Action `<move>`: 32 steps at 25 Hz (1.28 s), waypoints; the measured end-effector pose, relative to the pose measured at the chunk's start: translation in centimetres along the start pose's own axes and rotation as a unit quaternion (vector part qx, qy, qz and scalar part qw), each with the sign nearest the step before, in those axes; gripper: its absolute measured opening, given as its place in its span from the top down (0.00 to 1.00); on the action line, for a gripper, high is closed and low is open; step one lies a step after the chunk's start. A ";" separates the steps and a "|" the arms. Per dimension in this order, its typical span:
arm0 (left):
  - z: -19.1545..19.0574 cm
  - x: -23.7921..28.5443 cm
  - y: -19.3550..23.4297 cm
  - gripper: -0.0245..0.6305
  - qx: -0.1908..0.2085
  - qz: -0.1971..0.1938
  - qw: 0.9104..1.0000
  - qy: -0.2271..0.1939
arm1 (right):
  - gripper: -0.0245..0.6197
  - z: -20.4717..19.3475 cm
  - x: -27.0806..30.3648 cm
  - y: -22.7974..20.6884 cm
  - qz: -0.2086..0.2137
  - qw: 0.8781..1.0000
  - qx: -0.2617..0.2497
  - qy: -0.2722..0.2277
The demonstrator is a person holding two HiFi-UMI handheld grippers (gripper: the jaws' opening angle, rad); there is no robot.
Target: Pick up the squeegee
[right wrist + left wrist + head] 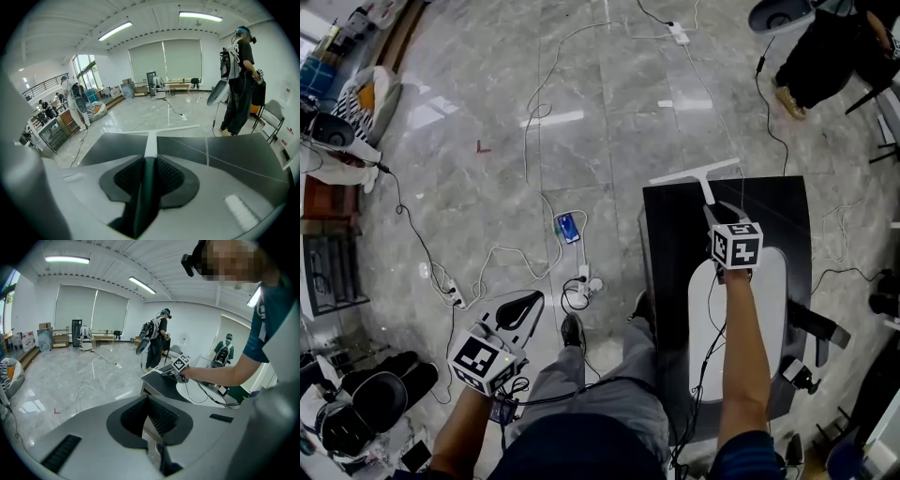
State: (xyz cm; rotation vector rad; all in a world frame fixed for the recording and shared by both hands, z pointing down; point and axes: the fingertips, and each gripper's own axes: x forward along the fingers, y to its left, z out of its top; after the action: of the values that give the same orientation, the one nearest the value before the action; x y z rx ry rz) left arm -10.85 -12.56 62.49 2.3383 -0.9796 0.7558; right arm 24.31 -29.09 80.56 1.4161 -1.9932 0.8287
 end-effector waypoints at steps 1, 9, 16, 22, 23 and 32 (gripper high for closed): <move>0.0 0.0 0.0 0.95 0.000 0.001 1.000 0.001 | 0.80 0.0 0.0 0.0 0.000 1.000 0.001 0.001; 0.7 0.0 -0.2 0.95 -0.001 0.008 1.000 -0.002 | 0.80 -0.1 -0.1 -0.2 -0.008 1.000 0.019 0.001; 0.6 -0.8 -0.1 0.95 0.002 0.008 1.000 -0.009 | 0.80 0.0 -0.2 -0.1 -0.001 0.999 0.054 -0.005; 1.0 -1.8 0.0 0.95 -0.001 0.019 1.000 -0.011 | 0.80 0.3 -1.0 0.7 0.018 0.996 0.090 -0.013; 0.9 -2.0 0.1 0.95 -0.001 0.021 1.000 -0.010 | 0.80 0.6 -1.1 0.8 0.019 0.996 0.091 -0.015; 1.0 -3.4 -0.2 0.95 -0.002 0.024 0.999 -0.023 | 0.80 2.5 -3.0 2.5 0.028 0.995 0.092 -0.037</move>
State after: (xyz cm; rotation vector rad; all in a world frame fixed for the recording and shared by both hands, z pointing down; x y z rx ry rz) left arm -12.41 -11.42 59.45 2.3450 -1.0605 0.7208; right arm 22.58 -28.50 76.34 1.5185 -2.0652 1.0220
